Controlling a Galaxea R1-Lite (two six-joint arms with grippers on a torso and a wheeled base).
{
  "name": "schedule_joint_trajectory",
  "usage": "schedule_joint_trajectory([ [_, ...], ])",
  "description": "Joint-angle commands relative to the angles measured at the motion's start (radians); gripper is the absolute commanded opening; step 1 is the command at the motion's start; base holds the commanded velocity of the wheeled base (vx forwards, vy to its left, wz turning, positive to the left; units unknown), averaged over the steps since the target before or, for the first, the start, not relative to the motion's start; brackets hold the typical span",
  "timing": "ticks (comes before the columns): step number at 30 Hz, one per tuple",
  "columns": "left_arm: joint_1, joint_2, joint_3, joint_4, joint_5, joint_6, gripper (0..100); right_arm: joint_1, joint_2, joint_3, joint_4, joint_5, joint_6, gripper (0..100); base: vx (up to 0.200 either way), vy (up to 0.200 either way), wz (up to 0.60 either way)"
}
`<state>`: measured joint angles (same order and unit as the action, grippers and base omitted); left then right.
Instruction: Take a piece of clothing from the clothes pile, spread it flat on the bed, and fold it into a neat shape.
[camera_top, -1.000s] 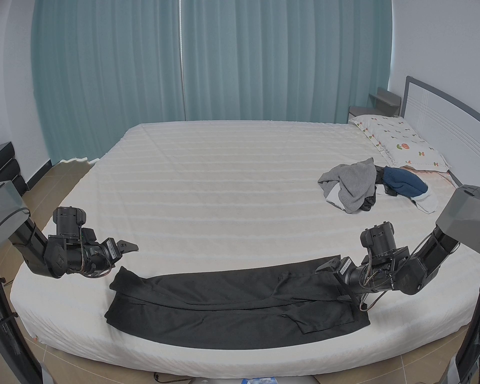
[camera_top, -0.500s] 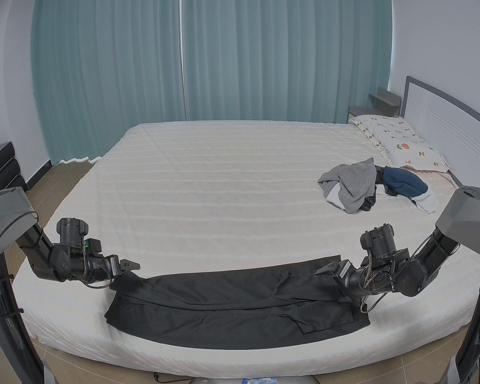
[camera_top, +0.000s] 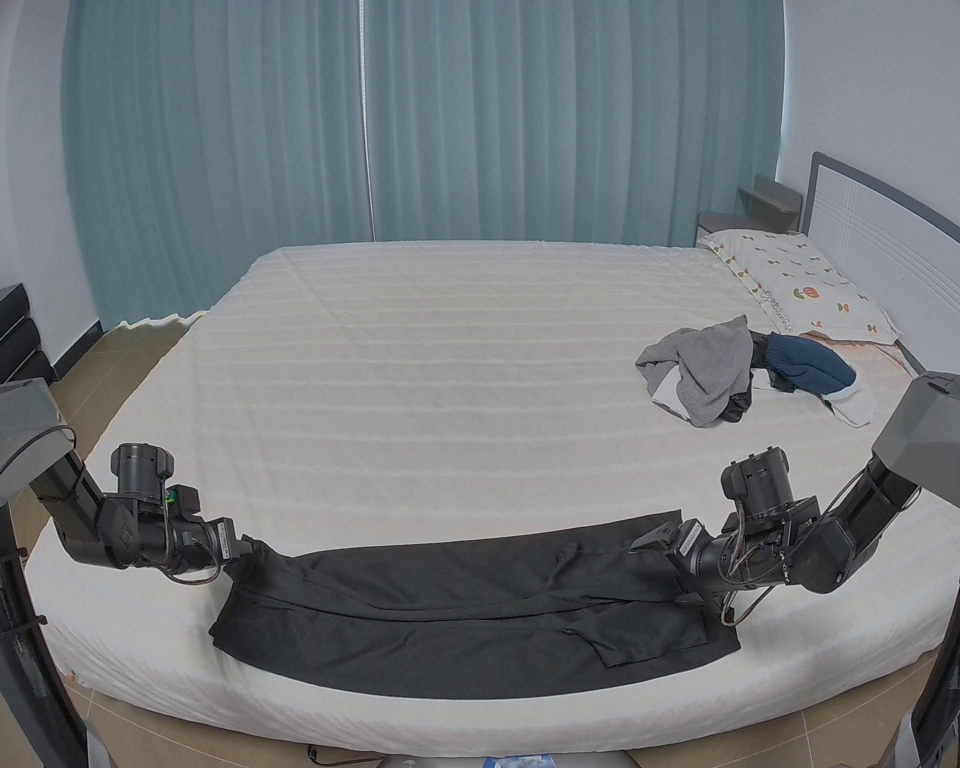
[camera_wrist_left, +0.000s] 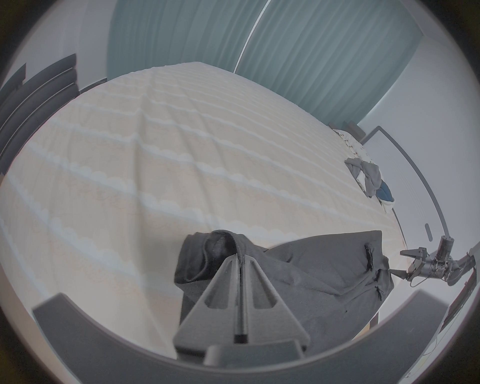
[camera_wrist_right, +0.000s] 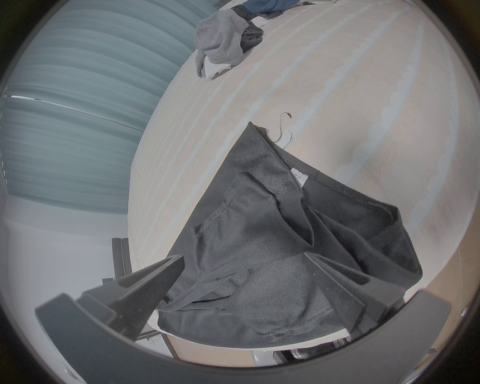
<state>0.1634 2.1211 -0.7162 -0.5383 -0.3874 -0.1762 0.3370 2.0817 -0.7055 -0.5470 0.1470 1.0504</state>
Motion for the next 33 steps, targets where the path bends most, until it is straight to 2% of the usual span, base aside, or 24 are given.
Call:
schedule_joint_trajectory([
  [1,0.036,-0.081,0.052,0.000,-0.008,-0.003,0,0.002,-0.003,0.000,-0.002,-0.001,0.000,100,0.000,0.000,0.00],
  [8,0.070,-0.159,0.113,0.000,-0.008,-0.005,0,0.020,-0.002,-0.005,0.001,-0.003,0.013,100,0.000,0.000,0.00],
  [14,0.073,-0.204,0.182,-0.002,-0.008,-0.013,0,0.065,0.012,-0.019,0.010,-0.012,0.072,100,0.000,0.000,0.00],
  [20,0.073,-0.201,0.219,-0.068,-0.008,-0.022,0,0.073,0.057,-0.040,0.012,-0.072,0.077,100,0.000,0.000,0.00],
  [27,0.073,-0.194,0.235,-0.106,-0.002,-0.031,0,0.068,0.080,-0.057,0.012,-0.080,0.085,100,0.000,0.000,0.00],
  [33,0.073,-0.194,0.235,-0.106,-0.001,-0.029,0,0.063,0.107,-0.091,0.010,-0.122,0.118,100,0.000,0.000,0.00],
])
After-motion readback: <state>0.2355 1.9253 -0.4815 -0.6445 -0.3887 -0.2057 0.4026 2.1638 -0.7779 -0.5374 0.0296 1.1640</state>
